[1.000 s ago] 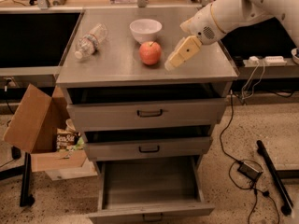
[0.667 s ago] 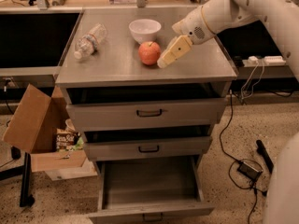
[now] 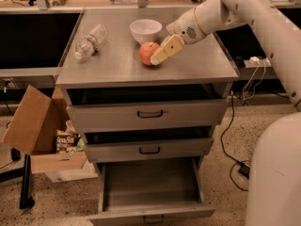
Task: Place apple into bottom drawer
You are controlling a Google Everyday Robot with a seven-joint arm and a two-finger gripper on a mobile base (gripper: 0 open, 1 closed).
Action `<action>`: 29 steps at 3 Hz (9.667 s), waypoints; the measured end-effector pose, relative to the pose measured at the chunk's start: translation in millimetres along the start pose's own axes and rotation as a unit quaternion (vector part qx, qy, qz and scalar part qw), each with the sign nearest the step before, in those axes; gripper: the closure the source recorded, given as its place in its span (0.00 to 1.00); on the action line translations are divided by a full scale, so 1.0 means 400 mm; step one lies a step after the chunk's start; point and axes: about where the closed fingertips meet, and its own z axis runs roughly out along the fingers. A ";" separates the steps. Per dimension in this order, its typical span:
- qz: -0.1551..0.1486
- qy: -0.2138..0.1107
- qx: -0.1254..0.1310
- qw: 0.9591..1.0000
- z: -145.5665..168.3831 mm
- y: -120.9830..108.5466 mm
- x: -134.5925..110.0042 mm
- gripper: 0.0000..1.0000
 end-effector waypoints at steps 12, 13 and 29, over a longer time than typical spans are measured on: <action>-0.046 -0.055 -0.149 0.986 0.111 0.227 -0.011 1.00; -0.060 0.020 -0.181 0.981 0.180 0.335 0.099 1.00; 0.324 0.222 -0.065 0.917 0.709 0.488 1.556 1.00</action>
Offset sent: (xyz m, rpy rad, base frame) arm 0.0376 0.0122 -0.0337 0.0347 0.0348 -0.1554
